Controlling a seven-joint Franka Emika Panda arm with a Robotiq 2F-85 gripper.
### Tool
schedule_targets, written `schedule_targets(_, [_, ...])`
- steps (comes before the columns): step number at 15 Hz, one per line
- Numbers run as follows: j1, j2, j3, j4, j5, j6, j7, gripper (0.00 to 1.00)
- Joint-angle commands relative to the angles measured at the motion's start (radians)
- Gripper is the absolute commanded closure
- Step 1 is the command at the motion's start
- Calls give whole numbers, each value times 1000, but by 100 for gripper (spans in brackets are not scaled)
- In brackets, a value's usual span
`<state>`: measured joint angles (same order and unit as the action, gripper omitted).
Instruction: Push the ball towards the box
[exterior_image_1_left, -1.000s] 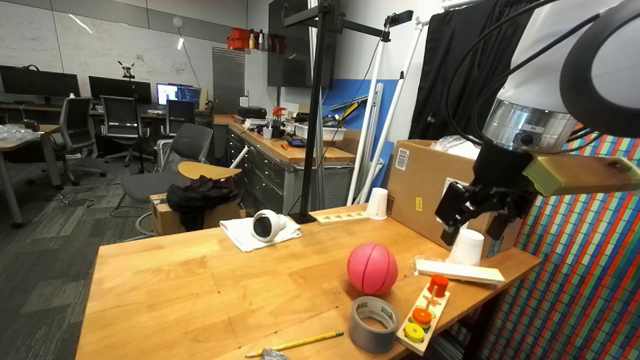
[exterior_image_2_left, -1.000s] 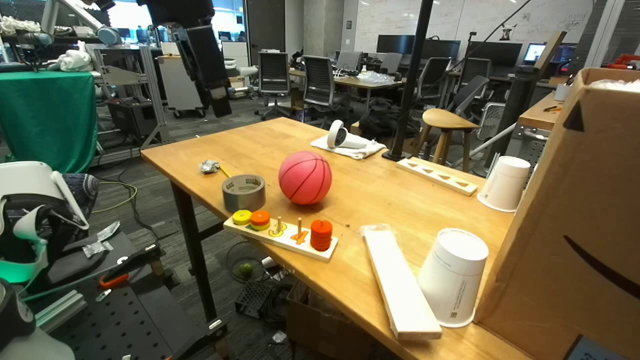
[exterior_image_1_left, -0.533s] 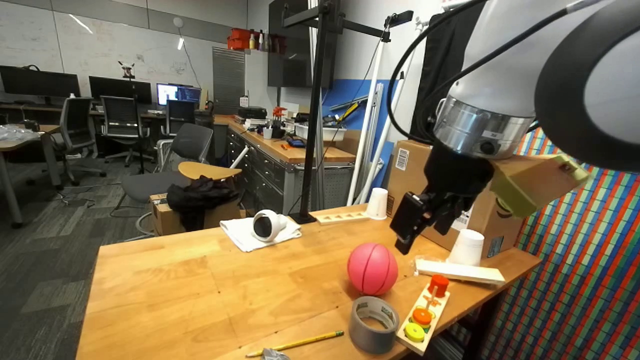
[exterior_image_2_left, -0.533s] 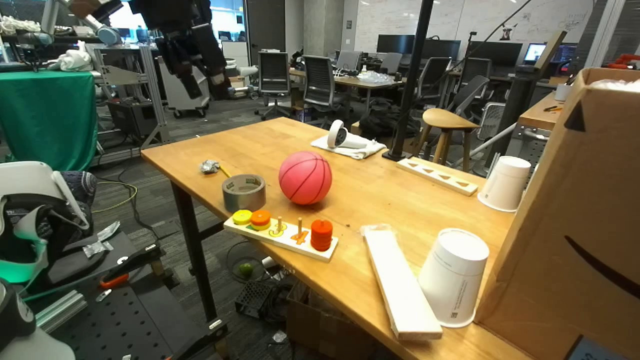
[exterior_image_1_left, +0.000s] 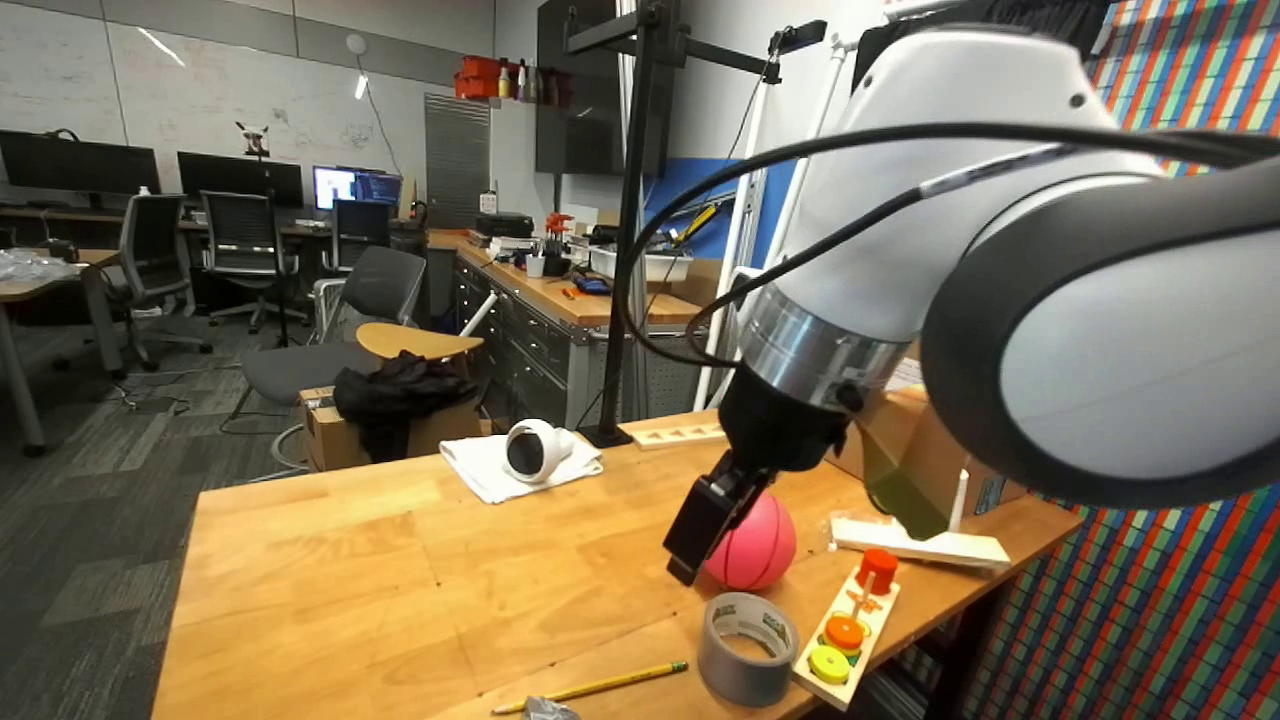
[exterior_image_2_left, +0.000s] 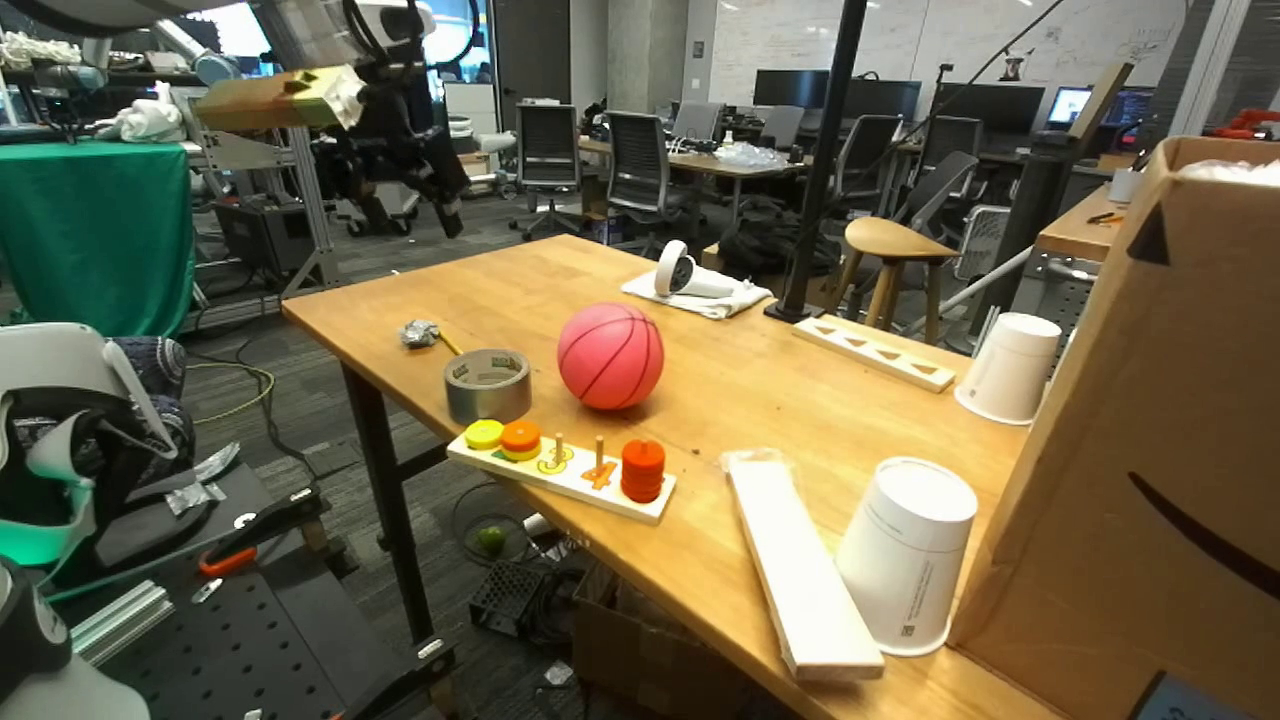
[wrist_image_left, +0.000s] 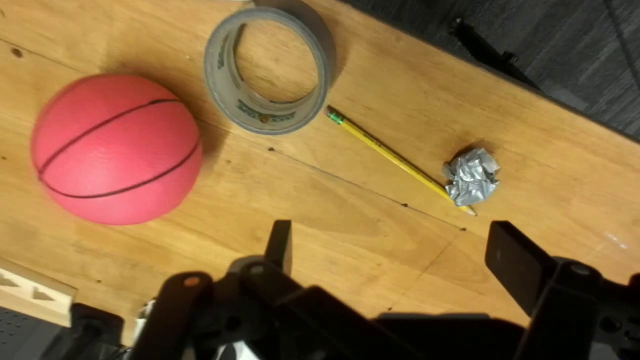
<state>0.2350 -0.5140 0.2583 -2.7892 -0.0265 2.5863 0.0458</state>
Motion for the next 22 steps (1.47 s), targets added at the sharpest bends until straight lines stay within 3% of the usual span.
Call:
schedule_targets(1, [100, 213, -109, 62, 76, 122, -202, 0])
schedule_targets(4, [212, 336, -227, 135, 214, 81, -427, 0])
schedule_targets(8, [111, 417, -228, 230, 320, -83, -612, 0])
schedule_targets(14, [-93, 489, -255, 327, 188, -246, -558, 0])
schedule_targets(18, [-198, 301, -300, 240, 150, -158, -563, 0])
schedule_targets(22, [-231, 85, -327, 156, 132, -114, -512, 0])
